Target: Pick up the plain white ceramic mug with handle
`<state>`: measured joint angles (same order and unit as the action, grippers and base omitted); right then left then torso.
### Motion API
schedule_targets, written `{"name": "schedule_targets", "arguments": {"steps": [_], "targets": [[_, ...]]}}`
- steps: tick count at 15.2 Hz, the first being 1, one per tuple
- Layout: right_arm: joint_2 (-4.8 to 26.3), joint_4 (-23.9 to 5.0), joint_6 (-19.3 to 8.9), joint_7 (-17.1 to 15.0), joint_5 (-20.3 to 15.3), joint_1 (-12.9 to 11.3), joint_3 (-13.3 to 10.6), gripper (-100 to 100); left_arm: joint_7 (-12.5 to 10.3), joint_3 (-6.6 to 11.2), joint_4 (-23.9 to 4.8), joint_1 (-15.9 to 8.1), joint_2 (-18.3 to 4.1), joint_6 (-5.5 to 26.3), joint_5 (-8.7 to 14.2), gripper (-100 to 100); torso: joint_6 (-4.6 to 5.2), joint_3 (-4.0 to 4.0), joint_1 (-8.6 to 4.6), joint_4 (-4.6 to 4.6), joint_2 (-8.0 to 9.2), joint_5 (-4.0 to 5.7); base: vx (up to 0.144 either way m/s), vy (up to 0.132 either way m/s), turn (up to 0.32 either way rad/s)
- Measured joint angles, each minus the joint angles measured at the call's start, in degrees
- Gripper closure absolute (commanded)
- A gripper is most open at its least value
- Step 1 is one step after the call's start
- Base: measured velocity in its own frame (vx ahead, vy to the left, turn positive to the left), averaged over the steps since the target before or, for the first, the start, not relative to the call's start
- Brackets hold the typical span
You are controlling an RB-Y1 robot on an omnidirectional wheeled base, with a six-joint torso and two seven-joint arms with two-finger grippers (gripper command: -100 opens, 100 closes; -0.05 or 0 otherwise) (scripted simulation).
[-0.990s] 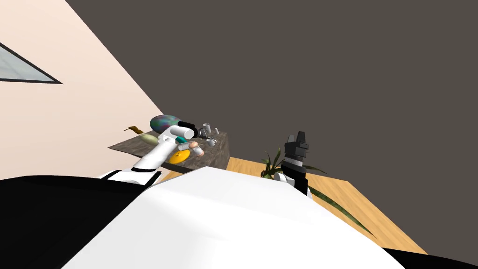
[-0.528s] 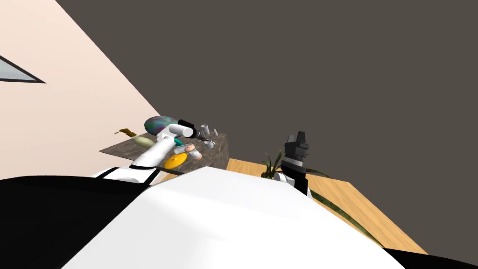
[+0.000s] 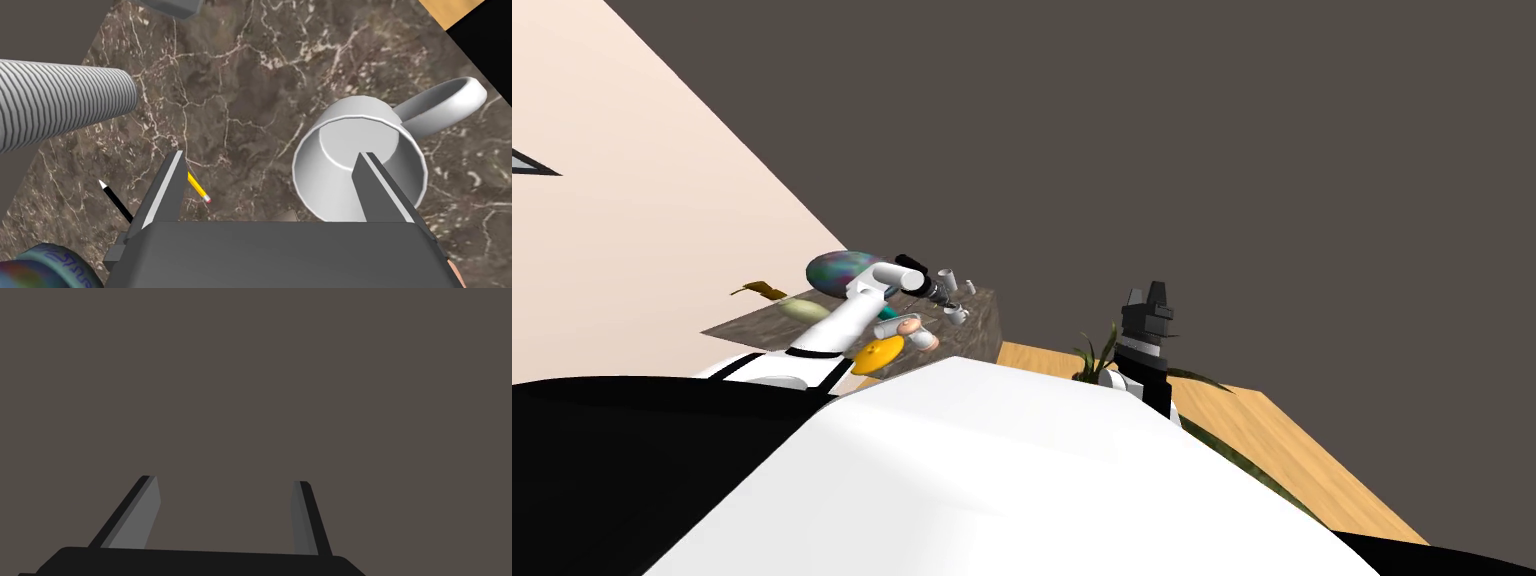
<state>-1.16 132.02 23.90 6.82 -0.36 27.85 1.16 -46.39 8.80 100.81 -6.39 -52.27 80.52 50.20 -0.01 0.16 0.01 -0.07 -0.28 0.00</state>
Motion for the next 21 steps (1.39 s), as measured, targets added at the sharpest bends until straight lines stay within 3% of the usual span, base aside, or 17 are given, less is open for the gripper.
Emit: {"name": "schedule_targets", "arguments": {"steps": [16,21], "targets": [[0.00,0.00,0.00,0.00,0.00,0.00,0.00,0,-6.24,-1.58,-5.24,-1.97,-2.77,17.83,6.49,-100,0.00,-0.02,-0.03,0.01,0.04,0.00,0.061,0.003,-0.014],[0.00,0.00,0.00,0.00,0.00,0.00,0.00,0,-7.62,-2.00,-6.50,-1.99,-3.22,22.11,8.09,-100,0.00,-0.06,-0.02,0.02,0.11,0.00,0.046,0.002,-0.013]]}}
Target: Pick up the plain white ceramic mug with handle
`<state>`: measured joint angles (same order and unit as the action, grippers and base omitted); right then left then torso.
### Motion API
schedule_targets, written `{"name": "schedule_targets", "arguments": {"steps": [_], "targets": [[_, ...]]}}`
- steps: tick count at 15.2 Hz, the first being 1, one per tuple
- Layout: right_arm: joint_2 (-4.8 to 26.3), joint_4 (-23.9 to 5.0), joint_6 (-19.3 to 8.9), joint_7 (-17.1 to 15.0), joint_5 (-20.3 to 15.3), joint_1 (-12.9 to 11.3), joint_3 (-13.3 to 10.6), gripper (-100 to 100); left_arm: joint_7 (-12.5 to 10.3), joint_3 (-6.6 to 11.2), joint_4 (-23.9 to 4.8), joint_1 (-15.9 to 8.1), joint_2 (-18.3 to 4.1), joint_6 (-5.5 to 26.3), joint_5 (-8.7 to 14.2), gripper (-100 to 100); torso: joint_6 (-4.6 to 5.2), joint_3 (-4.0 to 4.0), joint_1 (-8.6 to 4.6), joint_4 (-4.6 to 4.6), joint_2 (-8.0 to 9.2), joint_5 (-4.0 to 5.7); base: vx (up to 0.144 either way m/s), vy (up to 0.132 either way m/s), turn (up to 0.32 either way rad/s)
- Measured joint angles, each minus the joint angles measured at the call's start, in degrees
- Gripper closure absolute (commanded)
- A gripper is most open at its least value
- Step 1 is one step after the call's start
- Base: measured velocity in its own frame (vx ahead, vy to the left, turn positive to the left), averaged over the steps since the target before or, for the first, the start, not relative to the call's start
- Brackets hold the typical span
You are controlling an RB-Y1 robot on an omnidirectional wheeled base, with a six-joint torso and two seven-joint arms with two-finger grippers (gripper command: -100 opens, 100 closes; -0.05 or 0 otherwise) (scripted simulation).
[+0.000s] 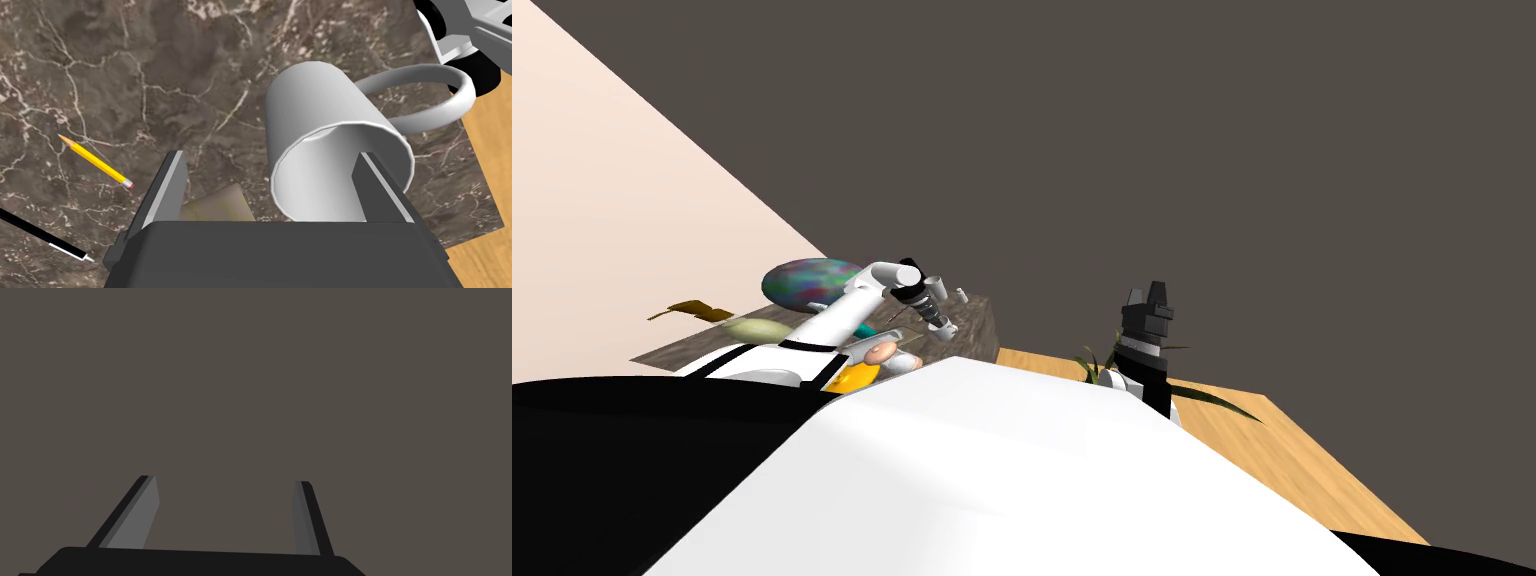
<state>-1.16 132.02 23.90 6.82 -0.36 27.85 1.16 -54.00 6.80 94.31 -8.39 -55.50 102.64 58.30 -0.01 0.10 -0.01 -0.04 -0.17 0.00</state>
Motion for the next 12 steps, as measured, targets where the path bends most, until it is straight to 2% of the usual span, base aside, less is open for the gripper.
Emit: {"name": "schedule_targets", "arguments": {"steps": [2,5,6,12], "targets": [[0.00,0.00,0.00,0.00,0.00,0.00,0.00,0,-0.46,-0.03,-0.04,0.08,-0.10,1.03,0.38,-100,0.00,-0.04,0.01,0.01,0.07,0.00,0.011,-0.001,-0.009],[0.00,0.00,0.00,0.00,0.00,-0.01,0.00,0,0.92,-0.69,-2.05,0.47,1.11,-0.98,-1.18,-100,0.00,-0.13,-0.05,0.05,0.24,0.00,-0.015,-0.013,-0.023],[0.00,0.00,0.00,0.00,0.00,-0.01,0.00,0,1.08,-0.74,-2.17,0.51,1.20,-1.26,-1.31,100,-0.01,-0.14,-0.05,0.06,0.25,0.01,0.000,0.000,0.000],[0.00,0.00,0.00,0.00,0.00,0.00,0.00,0,0.82,-0.49,-1.44,0.54,0.87,-0.92,-0.87,100,-0.05,-0.06,0.06,0.00,0.13,-0.01,0.003,0.003,0.010]]}}
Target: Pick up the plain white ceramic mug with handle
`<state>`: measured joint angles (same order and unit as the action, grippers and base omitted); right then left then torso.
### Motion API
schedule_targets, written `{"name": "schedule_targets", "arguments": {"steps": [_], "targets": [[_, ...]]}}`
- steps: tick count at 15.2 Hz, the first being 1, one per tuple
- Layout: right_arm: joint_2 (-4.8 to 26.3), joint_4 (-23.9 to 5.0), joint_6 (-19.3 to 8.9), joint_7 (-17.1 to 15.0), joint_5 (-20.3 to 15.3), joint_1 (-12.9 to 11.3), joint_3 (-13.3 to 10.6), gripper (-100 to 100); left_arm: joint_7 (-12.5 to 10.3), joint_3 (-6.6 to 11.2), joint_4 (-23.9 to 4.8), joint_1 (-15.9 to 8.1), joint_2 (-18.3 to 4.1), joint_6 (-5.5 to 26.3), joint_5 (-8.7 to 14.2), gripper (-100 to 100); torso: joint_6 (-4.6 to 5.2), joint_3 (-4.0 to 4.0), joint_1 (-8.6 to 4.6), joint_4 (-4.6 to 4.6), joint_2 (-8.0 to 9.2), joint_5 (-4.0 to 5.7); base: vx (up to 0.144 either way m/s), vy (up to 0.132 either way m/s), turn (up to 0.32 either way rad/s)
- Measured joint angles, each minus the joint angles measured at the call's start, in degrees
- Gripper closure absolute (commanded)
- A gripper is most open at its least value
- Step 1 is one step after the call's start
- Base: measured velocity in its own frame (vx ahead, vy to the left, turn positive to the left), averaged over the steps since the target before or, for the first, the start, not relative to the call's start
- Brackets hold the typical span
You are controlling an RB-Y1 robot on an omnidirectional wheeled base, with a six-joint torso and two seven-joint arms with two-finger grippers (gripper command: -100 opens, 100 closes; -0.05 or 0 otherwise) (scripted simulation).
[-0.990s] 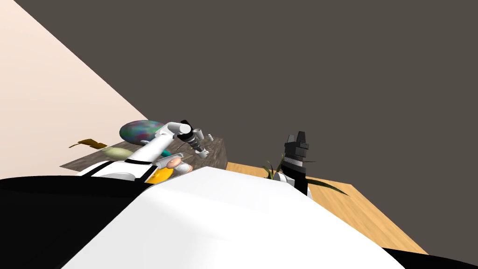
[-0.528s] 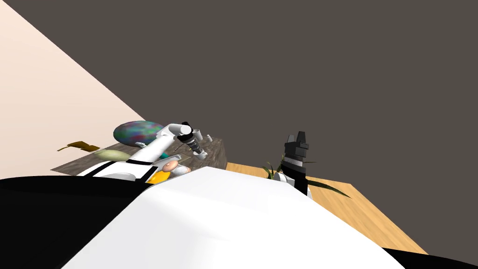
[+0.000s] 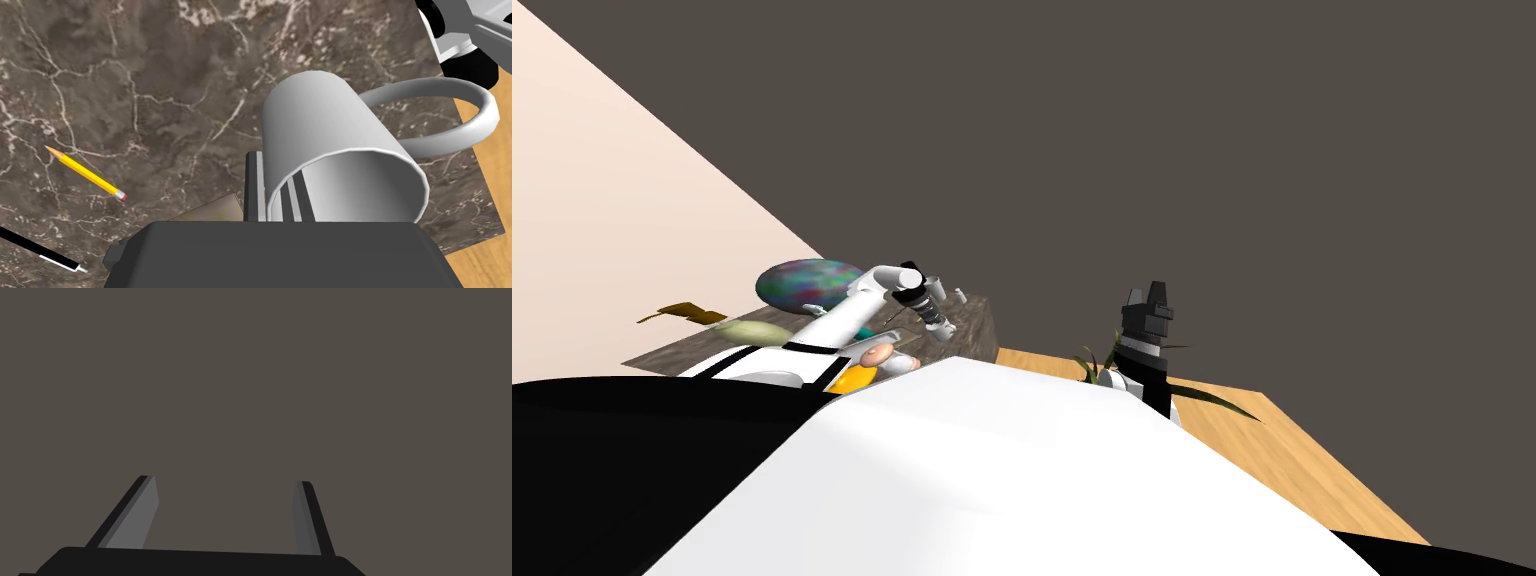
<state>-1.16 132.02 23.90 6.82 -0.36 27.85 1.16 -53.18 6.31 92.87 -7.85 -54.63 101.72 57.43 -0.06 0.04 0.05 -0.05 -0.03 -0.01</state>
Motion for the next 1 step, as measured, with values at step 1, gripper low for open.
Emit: {"name": "schedule_targets", "arguments": {"steps": [1], "targets": [[0.00,0.00,0.00,0.00,0.00,0.00,0.00,0,-0.36,0.25,0.54,-0.02,-0.40,0.62,0.51,100,-0.01,0.01,0.03,0.00,-0.02,0.00,0.010,0.009,0.014]]}}
